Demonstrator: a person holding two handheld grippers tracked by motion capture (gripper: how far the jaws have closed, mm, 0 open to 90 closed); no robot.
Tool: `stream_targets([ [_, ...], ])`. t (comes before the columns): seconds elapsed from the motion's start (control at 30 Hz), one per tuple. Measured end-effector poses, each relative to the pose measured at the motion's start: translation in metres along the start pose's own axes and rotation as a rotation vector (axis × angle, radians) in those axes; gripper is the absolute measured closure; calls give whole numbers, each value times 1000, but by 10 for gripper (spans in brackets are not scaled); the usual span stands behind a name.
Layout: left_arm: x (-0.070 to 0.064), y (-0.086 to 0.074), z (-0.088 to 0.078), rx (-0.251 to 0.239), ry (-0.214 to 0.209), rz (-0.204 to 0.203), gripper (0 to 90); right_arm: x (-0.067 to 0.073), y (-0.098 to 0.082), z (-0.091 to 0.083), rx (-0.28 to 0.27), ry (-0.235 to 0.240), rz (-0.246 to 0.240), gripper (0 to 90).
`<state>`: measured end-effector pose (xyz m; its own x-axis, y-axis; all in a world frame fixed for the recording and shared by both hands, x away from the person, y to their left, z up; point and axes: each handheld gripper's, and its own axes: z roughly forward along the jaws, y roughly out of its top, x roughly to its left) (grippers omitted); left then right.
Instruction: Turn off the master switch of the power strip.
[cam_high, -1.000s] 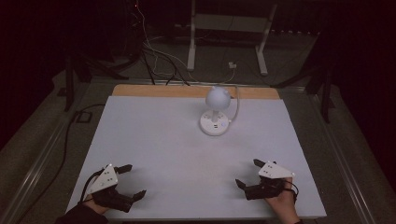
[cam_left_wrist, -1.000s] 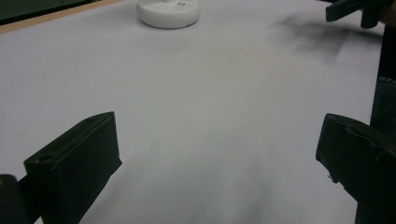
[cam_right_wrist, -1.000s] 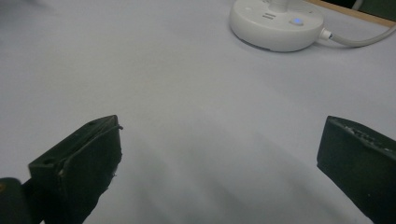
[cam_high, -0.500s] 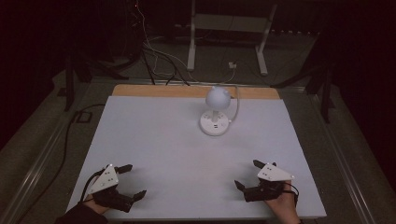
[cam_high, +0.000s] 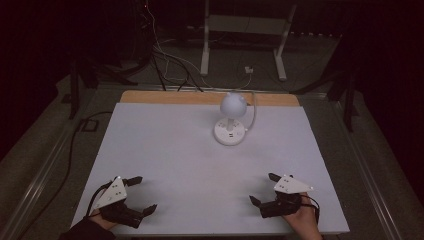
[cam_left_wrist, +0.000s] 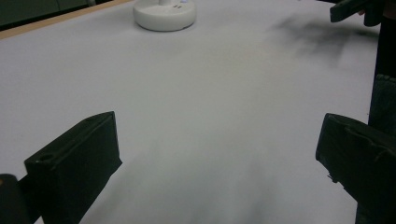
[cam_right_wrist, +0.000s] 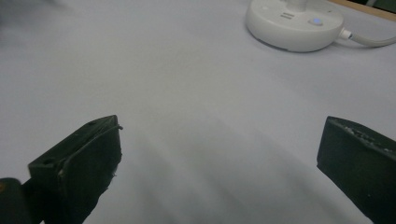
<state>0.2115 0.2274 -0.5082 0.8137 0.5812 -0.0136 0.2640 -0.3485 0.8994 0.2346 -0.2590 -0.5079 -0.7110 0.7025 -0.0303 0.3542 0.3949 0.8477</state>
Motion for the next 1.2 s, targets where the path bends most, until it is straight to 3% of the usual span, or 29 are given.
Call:
stream_targets([
  [0.57, -2, 1, -1, -15, -15, -1, 3, 4, 5, 0, -2, -5, 11, 0],
  [1.2, -2, 1, 0, -20, -27, -11, 3, 9, 30, 1, -21, 57, 48, 0],
])
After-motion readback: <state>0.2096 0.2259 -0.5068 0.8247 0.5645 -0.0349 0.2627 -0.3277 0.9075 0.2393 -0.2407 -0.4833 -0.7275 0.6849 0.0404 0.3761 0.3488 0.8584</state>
